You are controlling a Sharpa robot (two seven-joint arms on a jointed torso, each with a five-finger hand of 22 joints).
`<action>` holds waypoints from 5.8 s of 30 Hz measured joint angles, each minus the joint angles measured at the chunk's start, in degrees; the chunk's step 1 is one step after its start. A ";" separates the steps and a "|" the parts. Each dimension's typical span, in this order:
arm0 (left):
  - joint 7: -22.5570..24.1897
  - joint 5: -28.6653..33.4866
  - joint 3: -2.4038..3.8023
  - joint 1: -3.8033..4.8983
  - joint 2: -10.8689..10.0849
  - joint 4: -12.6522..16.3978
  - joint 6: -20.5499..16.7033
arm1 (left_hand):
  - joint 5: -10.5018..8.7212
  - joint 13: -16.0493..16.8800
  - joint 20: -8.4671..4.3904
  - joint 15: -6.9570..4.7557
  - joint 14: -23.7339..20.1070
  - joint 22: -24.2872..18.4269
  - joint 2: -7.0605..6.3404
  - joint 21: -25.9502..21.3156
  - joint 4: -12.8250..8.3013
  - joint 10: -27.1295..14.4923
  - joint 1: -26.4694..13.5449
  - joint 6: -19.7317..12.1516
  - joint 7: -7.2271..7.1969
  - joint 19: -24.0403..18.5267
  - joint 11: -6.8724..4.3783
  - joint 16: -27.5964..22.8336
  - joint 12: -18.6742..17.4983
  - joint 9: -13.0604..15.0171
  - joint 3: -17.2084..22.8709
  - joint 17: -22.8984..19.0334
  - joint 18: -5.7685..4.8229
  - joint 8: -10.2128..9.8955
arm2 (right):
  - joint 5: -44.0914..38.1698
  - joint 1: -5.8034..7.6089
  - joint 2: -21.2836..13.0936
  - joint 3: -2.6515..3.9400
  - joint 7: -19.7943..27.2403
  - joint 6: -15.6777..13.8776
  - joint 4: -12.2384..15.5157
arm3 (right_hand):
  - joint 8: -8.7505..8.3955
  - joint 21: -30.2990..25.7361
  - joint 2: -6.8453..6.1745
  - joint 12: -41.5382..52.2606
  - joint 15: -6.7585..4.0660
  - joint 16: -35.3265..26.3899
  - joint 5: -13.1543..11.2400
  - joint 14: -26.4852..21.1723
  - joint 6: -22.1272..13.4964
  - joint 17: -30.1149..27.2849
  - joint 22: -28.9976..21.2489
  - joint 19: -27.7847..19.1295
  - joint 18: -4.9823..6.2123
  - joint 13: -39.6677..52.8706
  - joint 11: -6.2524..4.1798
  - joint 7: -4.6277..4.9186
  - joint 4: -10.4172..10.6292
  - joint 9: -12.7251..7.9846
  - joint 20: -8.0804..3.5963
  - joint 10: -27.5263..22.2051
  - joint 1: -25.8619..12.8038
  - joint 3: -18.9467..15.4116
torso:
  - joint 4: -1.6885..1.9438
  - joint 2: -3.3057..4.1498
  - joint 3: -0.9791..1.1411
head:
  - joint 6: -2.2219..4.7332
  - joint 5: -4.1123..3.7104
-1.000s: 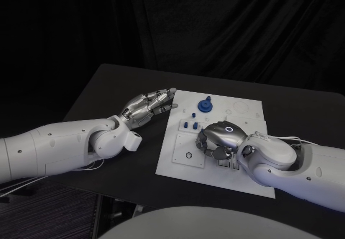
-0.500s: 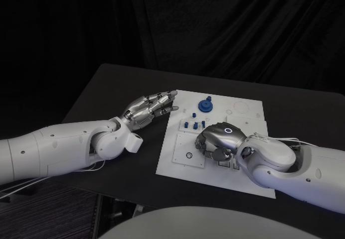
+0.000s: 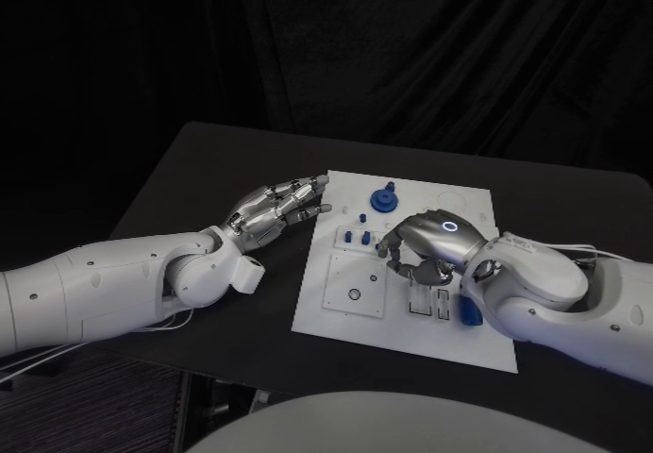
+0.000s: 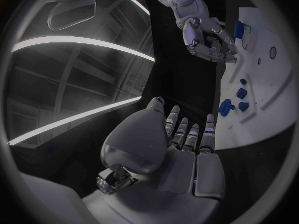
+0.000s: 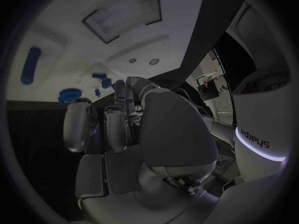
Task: Assemble the parts on the task board
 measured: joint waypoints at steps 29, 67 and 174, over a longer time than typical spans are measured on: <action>-0.17 0.00 0.01 -0.07 0.24 -0.32 -0.04 | 0.22 0.12 0.20 0.20 0.21 0.16 0.22 0.00 0.00 0.23 0.22 0.00 0.00 0.20 0.23 0.00 0.68 0.04 0.32 0.06 -0.01 0.00 | -1.99 -0.06 2.68 -0.14 -3.65 -0.10 -6.36 | -4.66 -1.55 -1.67 4.82 0.21 -0.41 -9.51 0.21 0.90 0.00 -0.02 -0.20 0.00 5.39 -0.20 -0.03 4.44 -6.27 0.21 1.38 -1.67 -3.37 | 0.13 0.23 0.12 | 0.00 -1.82; -0.47 0.00 0.01 -0.40 0.68 -1.14 0.05 | 0.22 0.10 0.40 0.20 0.20 0.28 0.48 0.00 -0.16 0.43 0.48 0.00 0.00 0.40 0.43 0.00 0.66 0.02 0.79 0.04 -0.01 -0.01 | -3.86 -1.14 7.25 0.12 -7.92 -0.74 -11.43 | -5.09 -2.78 -1.06 3.72 0.41 -0.40 0.97 0.00 1.08 0.00 0.02 -0.39 0.00 8.36 0.62 0.55 5.12 -11.06 0.02 -4.78 -0.02 -1.33 | 0.19 0.04 -0.04 | 0.00 -1.85; -1.64 0.01 0.01 -0.52 1.95 -2.45 0.73 | 0.44 0.15 0.82 0.40 0.40 0.28 0.51 0.00 -0.95 0.43 1.43 -0.01 0.00 0.82 0.42 0.22 1.09 0.00 2.21 0.06 0.00 -0.01 | 16.13 1.81 16.24 0.57 -8.78 7.92 -29.13 | -1.08 2.16 2.79 -8.53 -1.09 1.99 -2.40 0.16 5.03 0.00 0.02 1.46 -0.91 -2.71 -2.05 -2.17 3.51 -2.20 -1.42 12.03 -3.38 -5.16 | 0.04 -0.02 0.03 | 0.00 -3.86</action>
